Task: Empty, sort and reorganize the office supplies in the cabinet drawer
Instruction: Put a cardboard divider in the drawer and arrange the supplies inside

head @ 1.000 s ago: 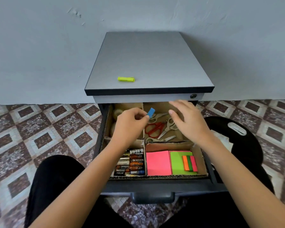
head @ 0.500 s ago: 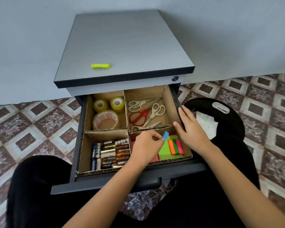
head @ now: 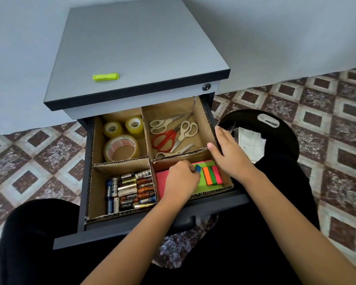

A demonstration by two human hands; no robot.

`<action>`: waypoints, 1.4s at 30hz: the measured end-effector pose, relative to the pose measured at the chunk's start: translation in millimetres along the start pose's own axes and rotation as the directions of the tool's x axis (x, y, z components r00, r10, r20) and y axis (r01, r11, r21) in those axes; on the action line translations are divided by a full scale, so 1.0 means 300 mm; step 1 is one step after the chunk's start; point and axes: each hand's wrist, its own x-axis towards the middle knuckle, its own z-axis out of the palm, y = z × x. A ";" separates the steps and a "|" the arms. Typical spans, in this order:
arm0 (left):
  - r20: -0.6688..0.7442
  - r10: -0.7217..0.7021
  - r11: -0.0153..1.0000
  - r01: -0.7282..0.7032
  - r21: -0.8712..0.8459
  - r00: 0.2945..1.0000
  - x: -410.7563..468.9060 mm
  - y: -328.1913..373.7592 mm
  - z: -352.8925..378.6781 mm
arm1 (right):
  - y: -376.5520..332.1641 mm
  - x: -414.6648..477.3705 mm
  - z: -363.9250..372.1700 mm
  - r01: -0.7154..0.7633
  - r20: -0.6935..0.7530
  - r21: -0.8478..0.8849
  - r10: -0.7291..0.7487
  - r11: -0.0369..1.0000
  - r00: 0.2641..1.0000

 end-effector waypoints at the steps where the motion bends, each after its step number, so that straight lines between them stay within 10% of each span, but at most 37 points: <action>1: -0.002 -0.002 1.000 0.002 0.000 1.000 0.000 -0.001 0.002 | 0.000 -0.001 -0.001 -0.001 0.000 0.001 0.001 1.000 1.000; 34: 0.078 0.027 0.997 -0.021 -0.076 0.997 -0.001 -0.022 0.010 | 0.008 0.001 0.008 0.001 -0.011 0.036 -0.001 0.999 1.000; 42: -0.006 0.245 0.966 -0.245 -0.080 0.970 -0.020 -0.015 -0.078 | -0.014 -0.002 0.002 0.143 -0.269 -0.157 -0.182 0.977 0.946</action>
